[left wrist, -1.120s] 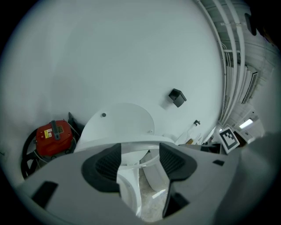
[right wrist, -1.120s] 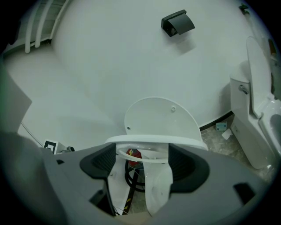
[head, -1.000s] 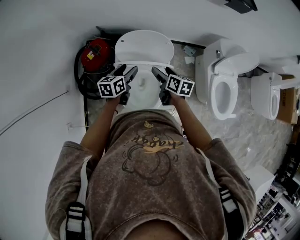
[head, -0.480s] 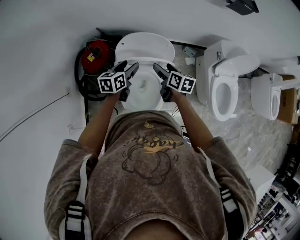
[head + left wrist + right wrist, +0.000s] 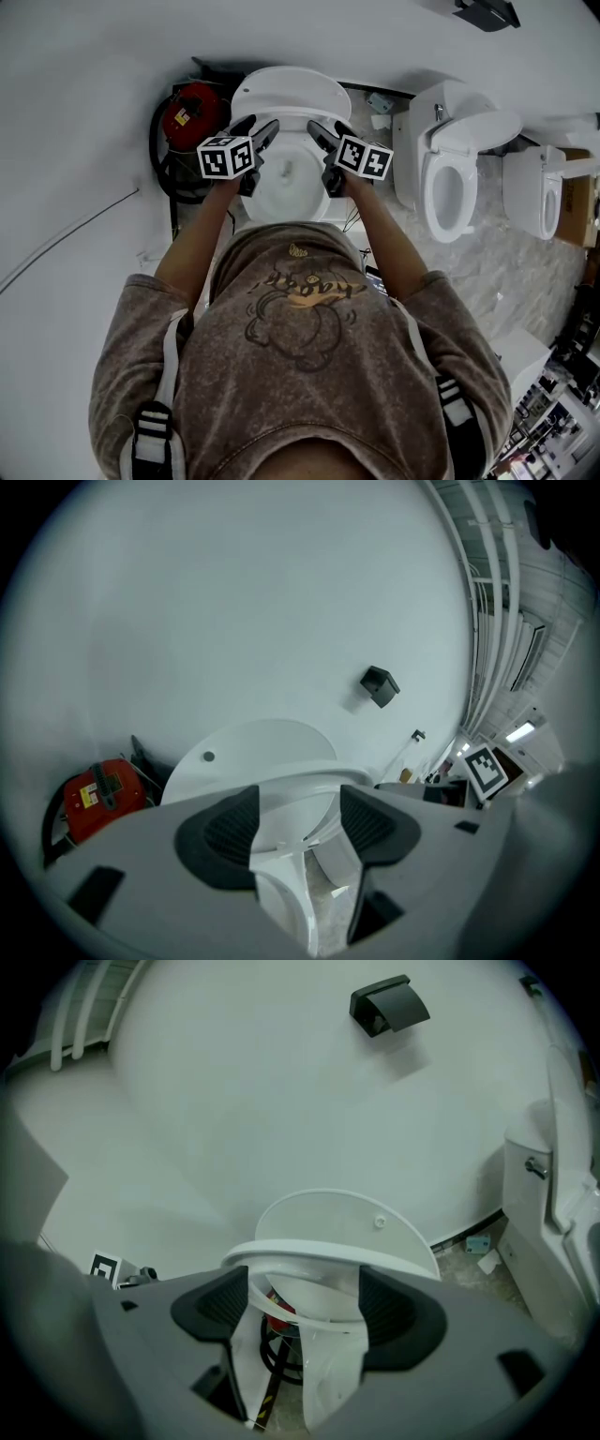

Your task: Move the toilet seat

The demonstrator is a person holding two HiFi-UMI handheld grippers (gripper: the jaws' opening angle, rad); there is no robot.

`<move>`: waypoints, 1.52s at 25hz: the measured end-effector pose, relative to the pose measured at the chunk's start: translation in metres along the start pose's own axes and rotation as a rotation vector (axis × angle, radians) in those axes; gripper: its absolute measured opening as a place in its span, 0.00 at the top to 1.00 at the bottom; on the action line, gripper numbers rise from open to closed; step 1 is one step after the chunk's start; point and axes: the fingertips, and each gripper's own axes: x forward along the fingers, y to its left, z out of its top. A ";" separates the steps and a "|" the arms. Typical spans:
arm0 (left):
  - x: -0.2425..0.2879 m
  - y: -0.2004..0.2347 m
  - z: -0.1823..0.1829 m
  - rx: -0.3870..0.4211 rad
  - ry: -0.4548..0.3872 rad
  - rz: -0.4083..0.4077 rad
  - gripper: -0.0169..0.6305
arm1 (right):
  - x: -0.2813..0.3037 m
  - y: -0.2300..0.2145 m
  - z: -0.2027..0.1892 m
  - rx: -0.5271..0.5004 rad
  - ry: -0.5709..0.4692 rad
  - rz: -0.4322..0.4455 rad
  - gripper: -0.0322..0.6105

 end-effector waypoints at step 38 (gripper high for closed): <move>0.044 0.033 0.029 0.032 0.047 0.016 0.56 | 0.051 -0.022 0.032 -0.020 0.050 -0.006 0.38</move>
